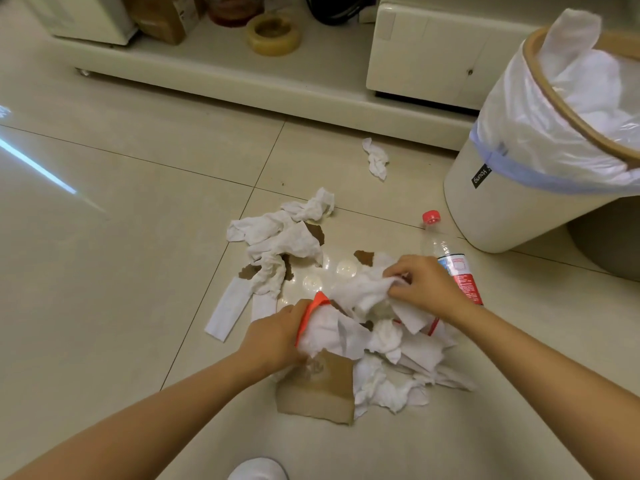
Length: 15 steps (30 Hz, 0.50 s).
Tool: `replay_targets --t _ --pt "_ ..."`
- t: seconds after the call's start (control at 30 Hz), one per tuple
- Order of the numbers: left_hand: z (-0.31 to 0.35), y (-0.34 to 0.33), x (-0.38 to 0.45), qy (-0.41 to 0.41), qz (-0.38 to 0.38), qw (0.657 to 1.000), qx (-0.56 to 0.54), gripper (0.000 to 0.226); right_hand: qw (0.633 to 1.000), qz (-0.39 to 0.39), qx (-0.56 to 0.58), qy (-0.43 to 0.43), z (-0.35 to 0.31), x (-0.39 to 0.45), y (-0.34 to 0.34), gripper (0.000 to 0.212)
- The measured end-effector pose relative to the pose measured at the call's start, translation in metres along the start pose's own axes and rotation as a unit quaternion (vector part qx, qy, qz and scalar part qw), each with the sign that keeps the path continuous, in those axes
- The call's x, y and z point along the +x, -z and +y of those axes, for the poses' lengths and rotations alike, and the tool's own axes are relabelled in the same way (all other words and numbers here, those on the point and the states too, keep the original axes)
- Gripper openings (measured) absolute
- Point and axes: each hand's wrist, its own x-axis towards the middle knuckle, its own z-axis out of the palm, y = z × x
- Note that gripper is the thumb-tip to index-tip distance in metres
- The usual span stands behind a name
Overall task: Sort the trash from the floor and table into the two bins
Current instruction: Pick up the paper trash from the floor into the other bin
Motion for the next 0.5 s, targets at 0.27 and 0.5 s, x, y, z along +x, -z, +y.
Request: replay_targets --t 0.27,0.5 --pt "0.007 0.005 0.000 0.002 -0.010 1.000 0.008 0.044 0.961 0.093 0.241 -0.100 0.000 -0.012 0.031 0.021" --pt "0.009 0.029 -0.004 0.001 0.061 0.998 -0.009 0.026 0.946 0.103 0.298 -0.080 -0.009 -0.023 0.041 0.019"
